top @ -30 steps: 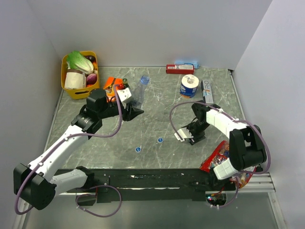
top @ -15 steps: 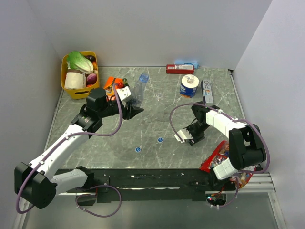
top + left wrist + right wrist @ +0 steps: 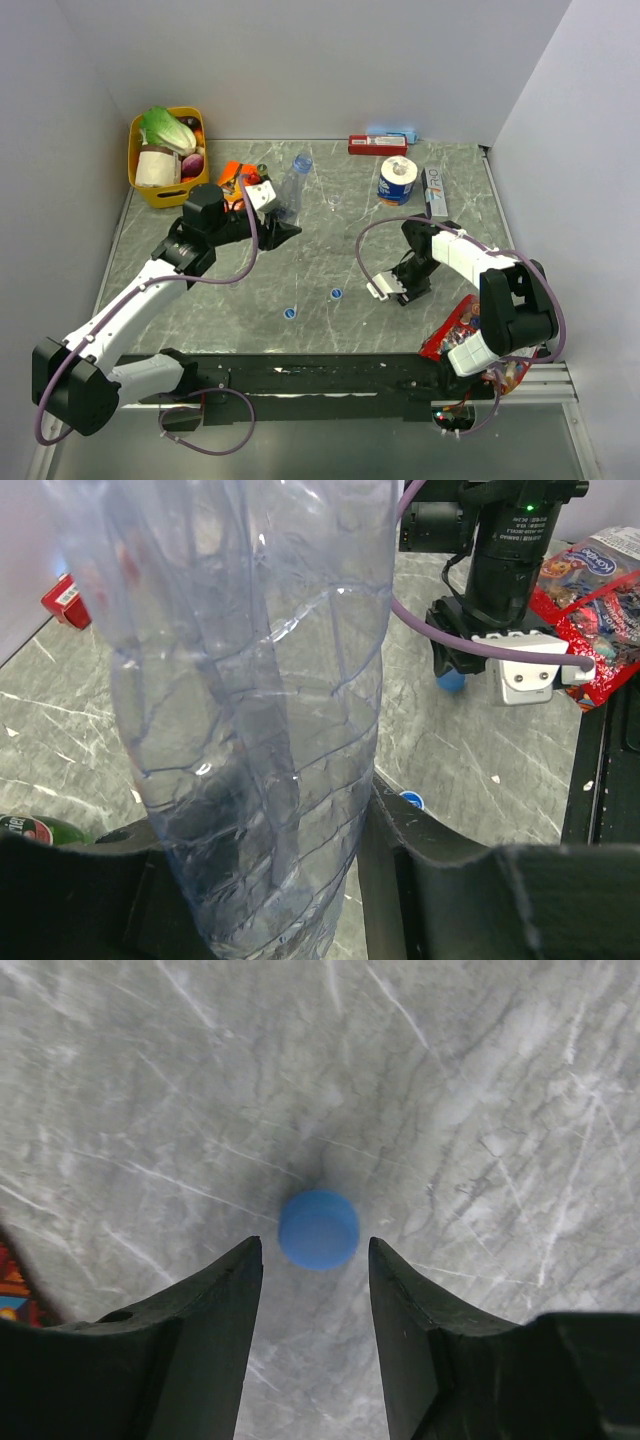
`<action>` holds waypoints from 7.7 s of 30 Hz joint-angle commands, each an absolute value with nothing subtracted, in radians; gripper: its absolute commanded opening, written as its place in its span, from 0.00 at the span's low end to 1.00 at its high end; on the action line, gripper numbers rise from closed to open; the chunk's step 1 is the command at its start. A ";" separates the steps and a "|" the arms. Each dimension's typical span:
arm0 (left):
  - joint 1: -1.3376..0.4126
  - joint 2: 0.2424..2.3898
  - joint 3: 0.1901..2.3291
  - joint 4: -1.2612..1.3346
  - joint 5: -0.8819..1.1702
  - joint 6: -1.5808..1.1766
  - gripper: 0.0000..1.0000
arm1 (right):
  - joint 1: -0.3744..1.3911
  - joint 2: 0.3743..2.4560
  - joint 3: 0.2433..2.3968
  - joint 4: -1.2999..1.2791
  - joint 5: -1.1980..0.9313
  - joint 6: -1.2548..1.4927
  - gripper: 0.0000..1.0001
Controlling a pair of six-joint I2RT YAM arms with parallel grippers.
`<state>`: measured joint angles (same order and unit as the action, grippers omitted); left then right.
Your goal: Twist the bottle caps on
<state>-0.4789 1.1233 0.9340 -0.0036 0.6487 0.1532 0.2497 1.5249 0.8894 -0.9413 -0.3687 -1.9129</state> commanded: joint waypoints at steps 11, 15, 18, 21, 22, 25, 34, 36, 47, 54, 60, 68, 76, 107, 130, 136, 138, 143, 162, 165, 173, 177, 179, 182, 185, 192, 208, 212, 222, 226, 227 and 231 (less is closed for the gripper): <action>-0.476 1.138 0.953 0.057 0.653 0.141 0.02 | 0.252 1.535 0.879 -0.900 -0.390 -1.858 0.55; -0.474 1.140 0.950 0.063 0.655 0.138 0.02 | 0.250 1.540 0.881 -0.897 -0.385 -1.861 0.54; -0.472 1.140 0.950 0.066 0.658 0.135 0.02 | 0.252 1.526 0.881 -0.907 -0.394 -1.862 0.54; -0.471 1.140 0.945 0.072 0.658 0.137 0.02 | 0.252 1.508 0.871 -0.911 -0.399 -1.861 0.54; -0.469 1.138 0.939 0.075 0.657 0.137 0.02 | 0.253 1.502 0.868 -0.910 -0.399 -1.859 0.54; -0.468 1.138 0.928 0.089 0.658 0.129 0.02 | 0.252 1.473 0.845 -0.891 -0.406 -1.850 0.53; -0.463 1.140 0.910 0.113 0.658 0.120 0.02 | 0.274 1.329 0.721 -0.798 -0.443 -1.807 0.48; -0.463 1.140 0.910 0.120 0.658 0.114 0.02 | 0.288 1.301 0.694 -0.793 -0.445 -1.792 0.47; -0.463 1.140 0.904 0.130 0.663 0.109 0.02 | 0.299 1.334 0.785 -0.824 -0.472 -1.704 0.59; -0.463 1.131 0.900 0.117 0.660 0.109 0.02 | 0.302 1.414 0.836 -0.864 -0.448 -1.709 0.67; -0.463 1.127 0.897 0.107 0.658 0.114 0.02 | 0.301 1.442 0.833 -0.897 -0.426 -1.733 0.66; -0.462 1.140 0.899 0.129 0.660 0.101 0.02 | 0.299 1.450 0.798 -0.839 -0.400 -1.709 0.62; -0.460 1.149 0.905 0.126 0.661 0.103 0.02 | 0.296 1.468 0.805 -0.804 -0.402 -1.694 0.58; -0.547 1.337 1.070 0.337 0.796 0.025 0.01 | 0.305 1.169 1.231 -1.124 -0.534 -1.355 0.24; -0.838 1.187 0.653 0.434 0.690 0.195 0.01 | 0.580 1.075 1.821 -1.350 -0.549 -1.181 0.23; -0.857 1.169 0.628 0.354 0.710 0.319 0.01 | 0.658 1.107 1.867 -1.443 -0.580 -1.307 0.23; -0.871 1.169 0.617 0.371 0.706 0.334 0.01 | 0.675 1.109 1.847 -1.462 -0.580 -1.339 0.24; -0.876 1.170 0.612 0.377 0.699 0.333 0.01 | 0.718 1.138 1.853 -1.482 -0.592 -1.422 0.24; -0.876 1.146 0.571 0.420 0.621 0.347 0.01 | 0.819 1.146 1.749 -1.572 -0.611 -1.520 0.24; -0.876 1.144 0.566 0.429 0.601 0.341 0.01 | 0.822 1.140 1.715 -1.571 -0.601 -1.528 0.23; -0.874 1.147 0.571 0.422 0.610 0.379 0.01 | 0.824 1.175 1.707 -1.514 -0.581 -1.460 0.23; -0.876 1.143 0.558 0.433 0.611 0.393 0.01 | 0.824 1.177 1.694 -1.494 -0.568 -1.445 0.23; -0.874 1.140 0.554 0.443 0.612 0.408 0.01 | 0.825 1.181 1.695 -1.494 -0.565 -1.433 0.23; -0.873 1.137 0.549 0.448 0.611 0.422 0.01 | 0.824 1.187 1.703 -1.496 -0.571 -1.427 0.24; -0.873 1.138 0.548 0.449 0.612 0.433 0.01 | 0.824 1.198 1.716 -1.491 -0.574 -1.417 0.24; -0.873 1.134 0.546 0.457 0.612 0.426 0.01 | 0.833 1.213 1.736 -1.529 -0.601 -1.446 0.24; -0.871 1.129 0.532 0.489 0.588 0.426 0.01 | 0.876 1.209 1.704 -1.542 -0.580 -1.430 0.24; -0.871 1.118 0.505 0.548 0.552 0.416 0.01 | 0.876 1.223 1.697 -1.566 -0.569 -1.398 0.24; -0.871 1.123 0.508 0.558 0.534 0.417 0.01 | 0.876 1.262 1.698 -1.571 -0.560 -1.315 0.24; -0.870 1.124 0.508 0.569 0.508 0.394 0.01 | 0.879 1.279 1.709 -1.569 -0.554 -1.284 0.24; -0.870 1.124 0.506 0.575 0.503 0.388 0.01 | 0.879 1.284 1.707 -1.569 -0.555 -1.273 0.24; -0.871 1.120 0.486 0.635 0.471 0.351 0.01 | 0.879 1.302 1.698 -1.562 -0.563 -1.209 0.24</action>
